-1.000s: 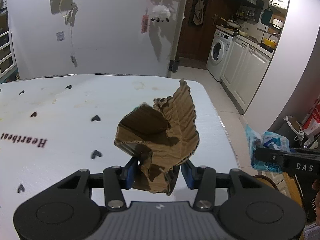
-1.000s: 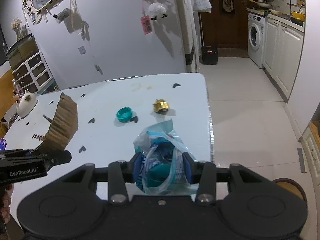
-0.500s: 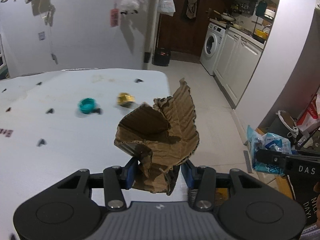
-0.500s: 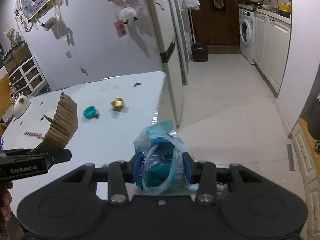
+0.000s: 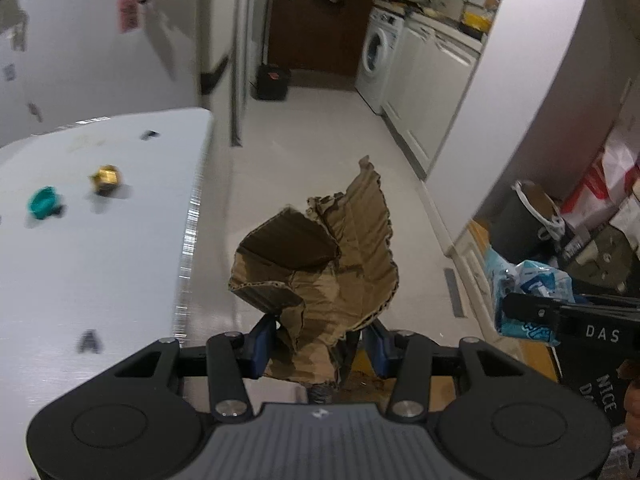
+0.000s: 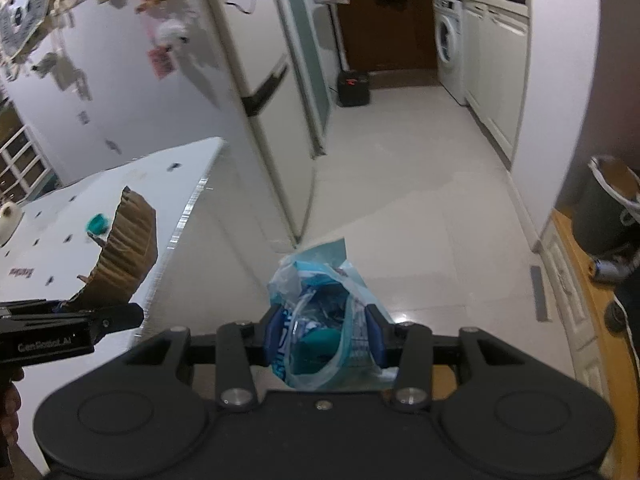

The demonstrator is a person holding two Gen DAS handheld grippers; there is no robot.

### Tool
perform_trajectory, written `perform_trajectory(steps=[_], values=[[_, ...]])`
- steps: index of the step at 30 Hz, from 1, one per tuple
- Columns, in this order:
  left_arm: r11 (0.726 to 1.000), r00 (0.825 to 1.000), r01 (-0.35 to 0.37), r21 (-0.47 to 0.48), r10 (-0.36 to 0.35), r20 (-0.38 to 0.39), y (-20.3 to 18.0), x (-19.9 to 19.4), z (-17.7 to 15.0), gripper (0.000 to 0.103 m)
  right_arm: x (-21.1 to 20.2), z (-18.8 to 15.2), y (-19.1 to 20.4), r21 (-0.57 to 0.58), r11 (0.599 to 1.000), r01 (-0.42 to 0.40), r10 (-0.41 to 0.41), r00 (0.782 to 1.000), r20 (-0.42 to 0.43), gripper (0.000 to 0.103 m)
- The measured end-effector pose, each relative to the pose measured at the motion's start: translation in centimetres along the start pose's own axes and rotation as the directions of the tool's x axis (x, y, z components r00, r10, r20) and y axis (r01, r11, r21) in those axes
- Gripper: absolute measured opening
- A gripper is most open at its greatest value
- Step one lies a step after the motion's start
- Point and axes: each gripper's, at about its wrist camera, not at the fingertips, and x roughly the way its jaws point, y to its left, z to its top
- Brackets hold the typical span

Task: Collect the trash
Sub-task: 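Carry the cardboard and plastic bag in both tools over the trash bin, then open the left tool over the bin while the right tool releases the bag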

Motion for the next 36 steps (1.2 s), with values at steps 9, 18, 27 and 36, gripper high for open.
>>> perform_trajectory(steps=[9, 18, 27, 36], values=[[0.996, 0.982, 0.086, 0.029, -0.080, -0.169, -5.5, 7.6, -0.5, 0.048, 3.1, -1.7, -7.7, 0.114, 0.992, 0.054, -0.044, 0.995, -0.092, 0.044], [0.989, 0.890, 0.147, -0.002, -0.133, -0.437, -8.4, 16.4, -3.7, 0.048, 8.3, -4.3, -13.2, 0.211, 0.974, 0.085, -0.031, 0.969, -0.245, 0.045], [0.989, 0.829, 0.144, 0.035, -0.102, -0.551, -9.3, 21.8, -6.0, 0.048, 16.1, -6.4, -16.4, 0.306, 0.950, 0.060, 0.053, 0.936, -0.349, 0.050], [0.975, 0.778, 0.218, 0.037, -0.151, -0.610, -10.2, 24.9, -7.9, 0.049, 18.1, -7.6, -18.1, 0.365, 0.927, 0.080, 0.065, 0.927, -0.368, 0.070]])
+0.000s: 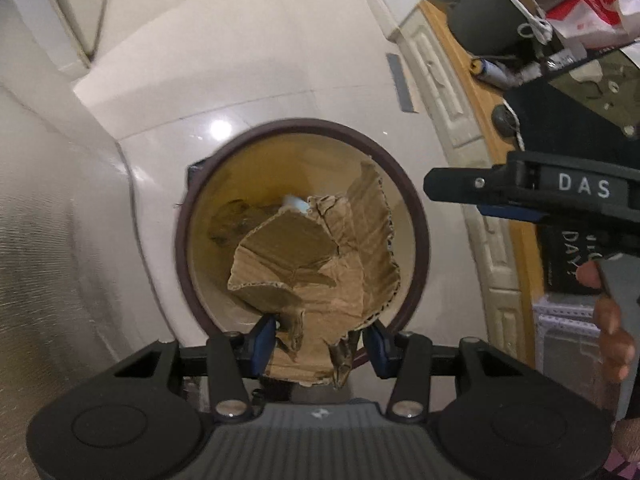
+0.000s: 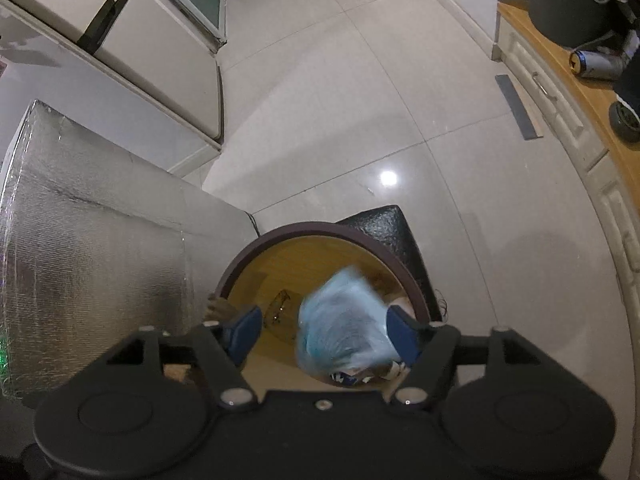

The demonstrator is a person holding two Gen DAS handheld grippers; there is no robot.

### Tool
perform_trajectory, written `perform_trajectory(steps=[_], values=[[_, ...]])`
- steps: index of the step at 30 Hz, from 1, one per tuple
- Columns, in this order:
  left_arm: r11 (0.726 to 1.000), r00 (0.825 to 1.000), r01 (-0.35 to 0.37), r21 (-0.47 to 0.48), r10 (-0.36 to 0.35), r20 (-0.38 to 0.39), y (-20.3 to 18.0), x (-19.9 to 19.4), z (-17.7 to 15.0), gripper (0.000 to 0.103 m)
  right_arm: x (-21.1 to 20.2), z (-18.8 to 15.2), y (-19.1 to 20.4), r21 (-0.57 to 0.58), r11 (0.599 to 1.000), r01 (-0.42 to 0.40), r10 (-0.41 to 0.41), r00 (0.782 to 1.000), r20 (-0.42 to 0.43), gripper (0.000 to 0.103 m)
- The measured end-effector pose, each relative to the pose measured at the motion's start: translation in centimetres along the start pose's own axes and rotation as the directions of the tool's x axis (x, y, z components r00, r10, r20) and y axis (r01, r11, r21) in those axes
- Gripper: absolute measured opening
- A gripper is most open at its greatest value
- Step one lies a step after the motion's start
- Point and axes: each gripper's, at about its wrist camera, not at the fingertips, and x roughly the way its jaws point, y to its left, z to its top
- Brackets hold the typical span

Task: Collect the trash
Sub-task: 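Open the left tool over the bin while the right tool releases the bag, then withdraw both open tools from the bin back toward the table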

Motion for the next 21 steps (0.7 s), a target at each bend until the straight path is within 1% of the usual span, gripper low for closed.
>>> perform_trajectory(steps=[1, 2, 4, 9, 15, 17, 21], values=[[1.000, 1.000, 0.015, 0.006, -0.015, -0.006, -0.1, 0.3, 0.0, 0.051, 0.0, -0.2, -0.2, 0.006, 1.000, 0.002, -0.002, 1.000, 0.001, 0.070], [1.000, 1.000, 0.023, 0.009, -0.022, -0.012, -0.2, 0.6, 0.1, 0.063, -0.1, -0.3, -0.6, 0.015, 1.000, 0.003, -0.003, 1.000, 0.002, 0.070], [1.000, 1.000, 0.002, 0.017, -0.002, -0.008, -0.6, 0.8, 0.1, 0.084, -0.3, -0.6, -1.1, 0.031, 1.000, 0.003, -0.003, 1.000, 0.003, 0.070], [0.999, 1.000, -0.004, 0.053, 0.005, -0.015, -0.9, 0.8, -0.5, 0.085, -0.8, -1.4, -1.6, 0.039, 0.999, 0.002, -0.002, 1.000, -0.006, 0.070], [0.996, 0.999, -0.036, 0.076, 0.035, 0.007, -0.9, 0.3, -0.9, 0.093, -1.0, -2.3, -2.1, 0.033, 0.999, 0.003, -0.002, 1.000, -0.024, 0.070], [0.996, 0.999, -0.046, 0.075, 0.044, 0.022, -0.8, 0.0, -1.1, 0.097, -1.1, -2.6, -2.0, 0.021, 1.000, 0.009, -0.008, 1.000, -0.030, 0.070], [0.996, 0.997, -0.065, 0.058, 0.062, 0.051, -0.4, -0.8, -1.5, 0.102, -1.5, -3.3, -1.7, -0.020, 1.000, 0.010, -0.011, 0.999, -0.037, 0.071]])
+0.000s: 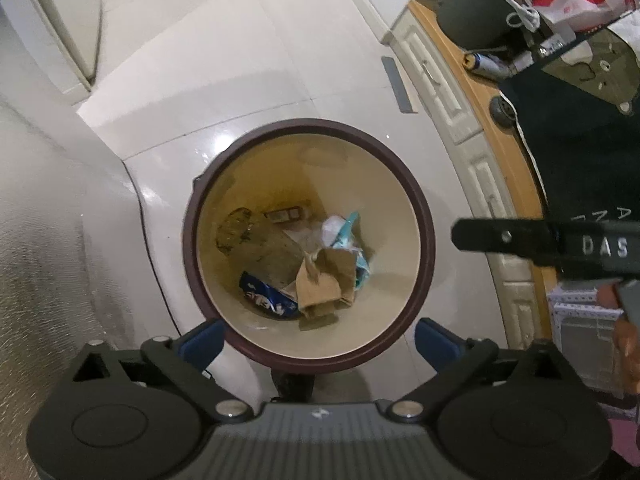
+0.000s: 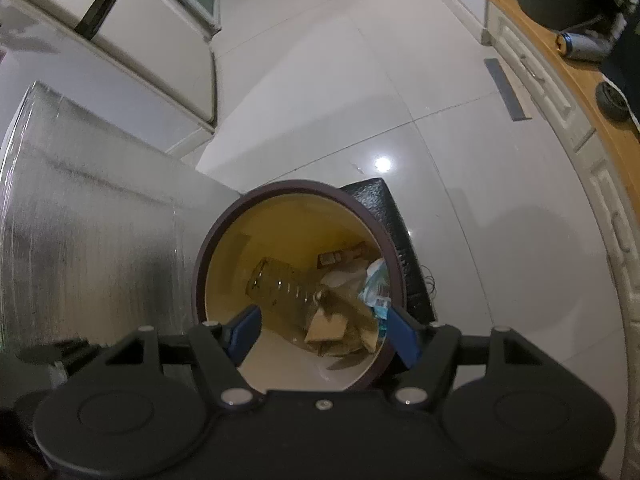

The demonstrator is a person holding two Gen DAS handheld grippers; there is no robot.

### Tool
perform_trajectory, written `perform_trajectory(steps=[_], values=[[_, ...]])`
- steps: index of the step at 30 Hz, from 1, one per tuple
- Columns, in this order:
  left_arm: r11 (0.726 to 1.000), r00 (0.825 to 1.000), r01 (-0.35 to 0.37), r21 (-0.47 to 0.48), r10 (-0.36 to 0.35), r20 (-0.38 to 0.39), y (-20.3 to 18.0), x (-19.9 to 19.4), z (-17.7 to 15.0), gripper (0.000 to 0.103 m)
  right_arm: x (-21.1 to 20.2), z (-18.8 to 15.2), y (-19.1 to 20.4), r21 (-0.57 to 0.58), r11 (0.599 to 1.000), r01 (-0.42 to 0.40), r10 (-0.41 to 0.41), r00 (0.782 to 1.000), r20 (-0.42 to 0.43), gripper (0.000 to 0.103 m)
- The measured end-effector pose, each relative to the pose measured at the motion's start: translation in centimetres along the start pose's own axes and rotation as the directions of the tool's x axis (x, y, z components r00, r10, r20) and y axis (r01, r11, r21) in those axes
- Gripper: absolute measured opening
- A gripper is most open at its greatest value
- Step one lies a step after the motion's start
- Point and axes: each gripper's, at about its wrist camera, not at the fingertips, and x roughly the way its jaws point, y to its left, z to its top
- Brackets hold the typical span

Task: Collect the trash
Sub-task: 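Withdraw both open tools from the bin back toward the table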

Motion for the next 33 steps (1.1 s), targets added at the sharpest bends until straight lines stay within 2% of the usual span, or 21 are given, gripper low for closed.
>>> perform_trajectory(steps=[6, 14, 20, 23, 33], values=[[0.999, 0.999, -0.021, -0.030, 0.022, 0.033, 0.8, -1.3, -1.1, 0.103, -1.3, -1.0, 0.7, -0.061, 0.998, 0.002, -0.001, 1.000, 0.021, 0.076], [0.997, 0.994, -0.040, -0.069, 0.047, 0.096, 1.3, -3.6, -2.3, 0.103, -3.2, -2.2, 1.5, -0.117, 0.993, 0.014, -0.007, 0.998, 0.055, 0.093], [0.995, 0.988, -0.055, -0.087, 0.067, 0.137, 1.9, -5.5, -3.3, 0.103, -4.9, -3.1, 2.3, -0.156, 0.987, 0.026, -0.012, 0.996, 0.089, 0.100], [0.994, 0.985, -0.057, -0.096, 0.072, 0.159, 2.2, -6.7, -3.7, 0.103, -5.8, -3.6, 2.6, -0.160, 0.986, 0.038, -0.021, 0.994, 0.109, 0.103], [0.993, 0.971, -0.070, -0.092, 0.089, 0.223, 2.4, -10.3, -5.5, 0.103, -8.8, -5.4, 3.6, -0.187, 0.979, 0.081, -0.051, 0.985, 0.163, 0.103]])
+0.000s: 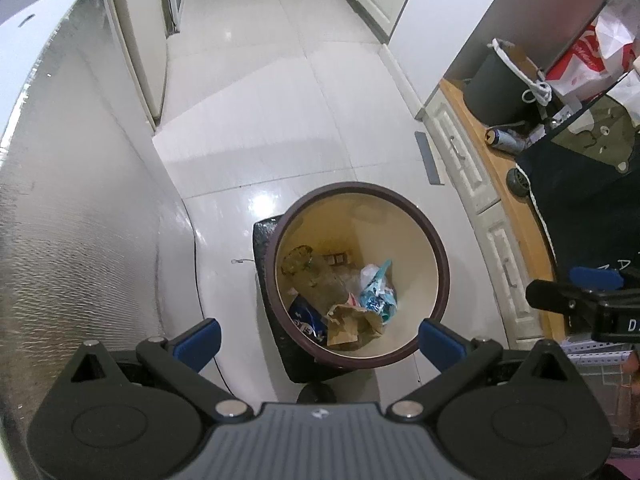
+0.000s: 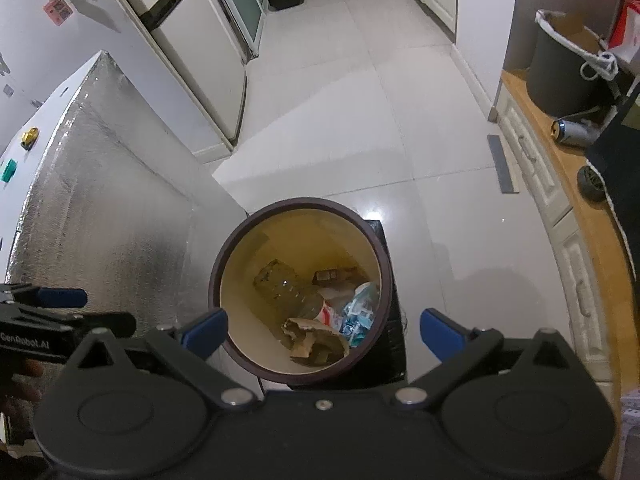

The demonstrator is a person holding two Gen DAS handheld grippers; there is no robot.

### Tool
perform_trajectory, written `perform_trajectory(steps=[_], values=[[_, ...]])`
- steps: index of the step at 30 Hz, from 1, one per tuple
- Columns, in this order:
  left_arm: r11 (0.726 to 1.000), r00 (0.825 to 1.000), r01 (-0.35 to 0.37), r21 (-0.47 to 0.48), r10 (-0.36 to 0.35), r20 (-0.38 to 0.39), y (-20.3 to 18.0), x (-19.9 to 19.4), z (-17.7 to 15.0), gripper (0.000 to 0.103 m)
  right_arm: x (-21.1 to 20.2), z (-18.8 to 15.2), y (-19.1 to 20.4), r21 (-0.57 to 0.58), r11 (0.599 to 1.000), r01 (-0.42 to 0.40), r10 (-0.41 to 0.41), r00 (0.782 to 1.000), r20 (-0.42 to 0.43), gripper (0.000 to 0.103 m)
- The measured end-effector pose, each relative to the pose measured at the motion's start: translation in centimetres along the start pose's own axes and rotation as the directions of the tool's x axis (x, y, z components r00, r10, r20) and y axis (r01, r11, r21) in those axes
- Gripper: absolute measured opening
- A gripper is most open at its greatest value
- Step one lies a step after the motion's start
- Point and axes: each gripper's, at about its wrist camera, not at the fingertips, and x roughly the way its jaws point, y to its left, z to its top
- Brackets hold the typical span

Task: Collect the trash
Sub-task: 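Withdraw both open tools from the bin back toward the table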

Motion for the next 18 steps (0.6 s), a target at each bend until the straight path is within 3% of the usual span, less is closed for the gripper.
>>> perform_trajectory(steps=[9, 18], values=[[1.000, 0.996, 0.005, 0.003, -0.005, 0.091, 1.0, -5.1, 0.0, 0.103, -3.7, -0.4, 2.2, -0.031, 0.999, 0.024, -0.022, 0.998, 0.054, 0.103], [0.999, 0.976, 0.025, -0.032, -0.018, 0.218, 4.7, -11.3, -0.5, 0.103, -7.7, 0.2, 6.1, -0.067, 0.997, 0.047, -0.037, 0.989, 0.143, 0.103]])
